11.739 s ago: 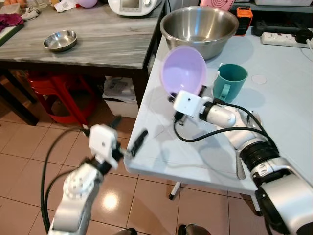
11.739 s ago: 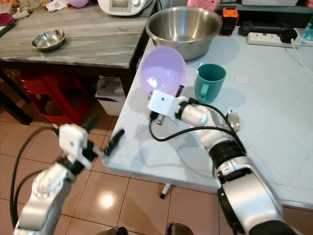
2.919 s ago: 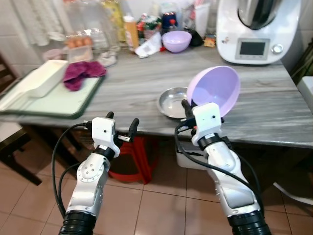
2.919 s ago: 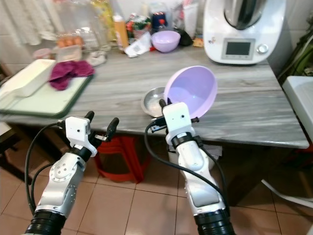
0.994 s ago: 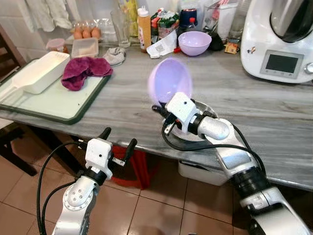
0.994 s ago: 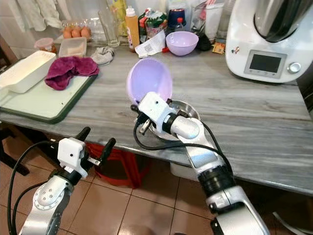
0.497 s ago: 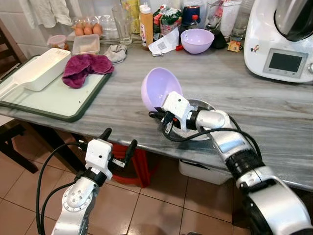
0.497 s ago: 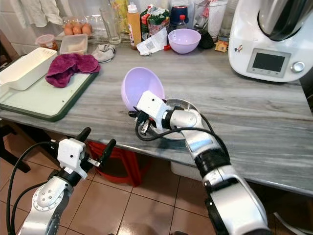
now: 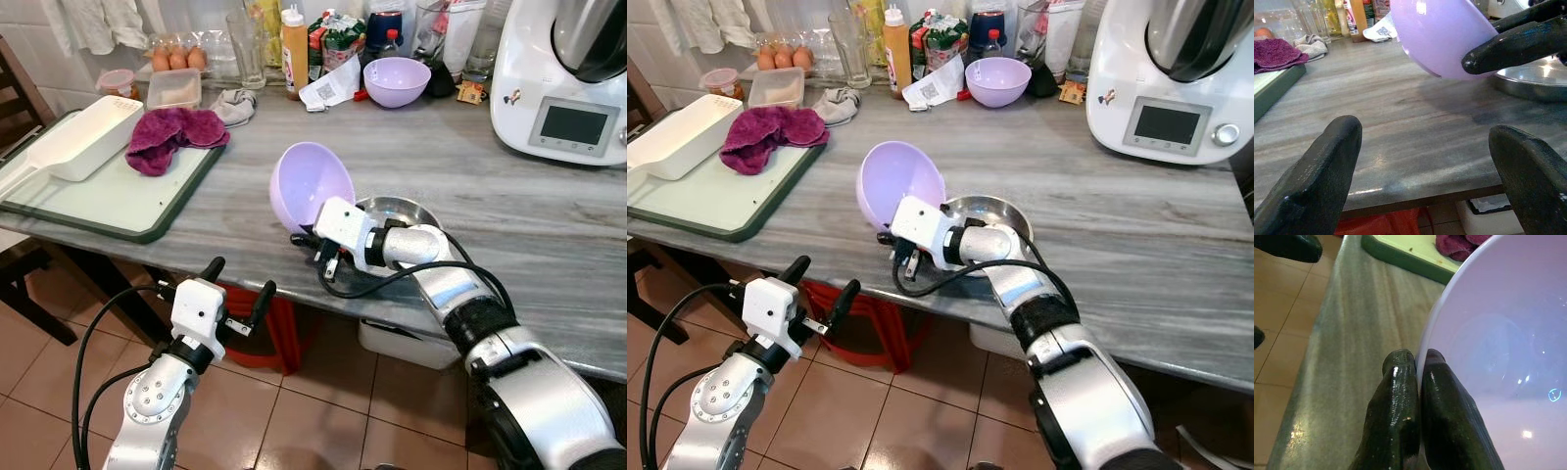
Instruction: Setting the table
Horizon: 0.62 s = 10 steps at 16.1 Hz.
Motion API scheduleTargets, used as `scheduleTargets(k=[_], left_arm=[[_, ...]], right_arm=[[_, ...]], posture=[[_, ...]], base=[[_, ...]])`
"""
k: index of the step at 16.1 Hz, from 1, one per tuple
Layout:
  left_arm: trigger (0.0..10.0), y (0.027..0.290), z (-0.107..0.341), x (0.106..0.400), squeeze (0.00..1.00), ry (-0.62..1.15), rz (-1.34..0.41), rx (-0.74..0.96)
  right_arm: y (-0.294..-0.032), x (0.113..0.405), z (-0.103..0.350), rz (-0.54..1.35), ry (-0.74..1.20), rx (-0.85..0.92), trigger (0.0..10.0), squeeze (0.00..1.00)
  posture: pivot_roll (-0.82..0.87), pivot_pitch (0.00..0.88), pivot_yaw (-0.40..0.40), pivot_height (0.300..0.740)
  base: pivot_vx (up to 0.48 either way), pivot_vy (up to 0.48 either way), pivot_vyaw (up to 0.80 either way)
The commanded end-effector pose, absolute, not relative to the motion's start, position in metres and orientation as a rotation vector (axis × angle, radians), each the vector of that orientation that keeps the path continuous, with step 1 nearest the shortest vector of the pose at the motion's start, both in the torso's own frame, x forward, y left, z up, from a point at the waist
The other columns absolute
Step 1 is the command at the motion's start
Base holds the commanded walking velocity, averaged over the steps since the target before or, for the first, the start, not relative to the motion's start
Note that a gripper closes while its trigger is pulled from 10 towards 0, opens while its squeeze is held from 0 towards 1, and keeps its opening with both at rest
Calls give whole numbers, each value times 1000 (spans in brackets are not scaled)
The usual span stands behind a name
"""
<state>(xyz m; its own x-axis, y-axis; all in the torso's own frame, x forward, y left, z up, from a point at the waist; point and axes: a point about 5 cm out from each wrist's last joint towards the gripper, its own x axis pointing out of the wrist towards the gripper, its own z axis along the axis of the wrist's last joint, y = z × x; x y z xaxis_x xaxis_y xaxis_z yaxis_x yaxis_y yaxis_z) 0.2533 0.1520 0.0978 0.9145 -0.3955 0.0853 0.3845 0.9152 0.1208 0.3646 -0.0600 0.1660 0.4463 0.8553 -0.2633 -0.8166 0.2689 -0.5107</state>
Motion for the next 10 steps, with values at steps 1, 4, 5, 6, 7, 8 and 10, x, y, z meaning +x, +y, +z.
scheduleTargets(k=[1,4,5,6,7,8,10], left_arm=[[10000,151,100,252,0,-108,-410,107],[10000,150,100,251,0,-100,-401,85],[10000,150,100,251,0,-100,-399,85],[10000,150,100,251,0,-99,-397,84],[10000,149,101,251,0,-99,-397,83],[10000,149,102,252,0,-97,-398,82],[10000,148,103,253,0,-97,-402,83]], right_arm=[[-55,365,168,1155,-74,-682,10000,0],[-64,369,162,1134,-32,-743,10000,929],[-65,369,162,1131,-33,-742,10000,1000],[-66,370,163,1128,-36,-739,10000,1000],[-67,371,164,1122,-39,-745,10000,1000],[-69,372,165,1104,-43,-748,10000,1000],[-71,374,167,1080,-54,-753,10000,1000]], posture=[[-89,132,46,740],[-84,136,45,740],[-84,136,45,740],[-85,137,47,740],[-85,137,49,740],[-86,136,51,740],[-90,135,57,740]], base=[[0,0,0],[0,0,0],[0,0,0],[0,0,0],[0,0,0],[0,0,0],[0,0,0]])
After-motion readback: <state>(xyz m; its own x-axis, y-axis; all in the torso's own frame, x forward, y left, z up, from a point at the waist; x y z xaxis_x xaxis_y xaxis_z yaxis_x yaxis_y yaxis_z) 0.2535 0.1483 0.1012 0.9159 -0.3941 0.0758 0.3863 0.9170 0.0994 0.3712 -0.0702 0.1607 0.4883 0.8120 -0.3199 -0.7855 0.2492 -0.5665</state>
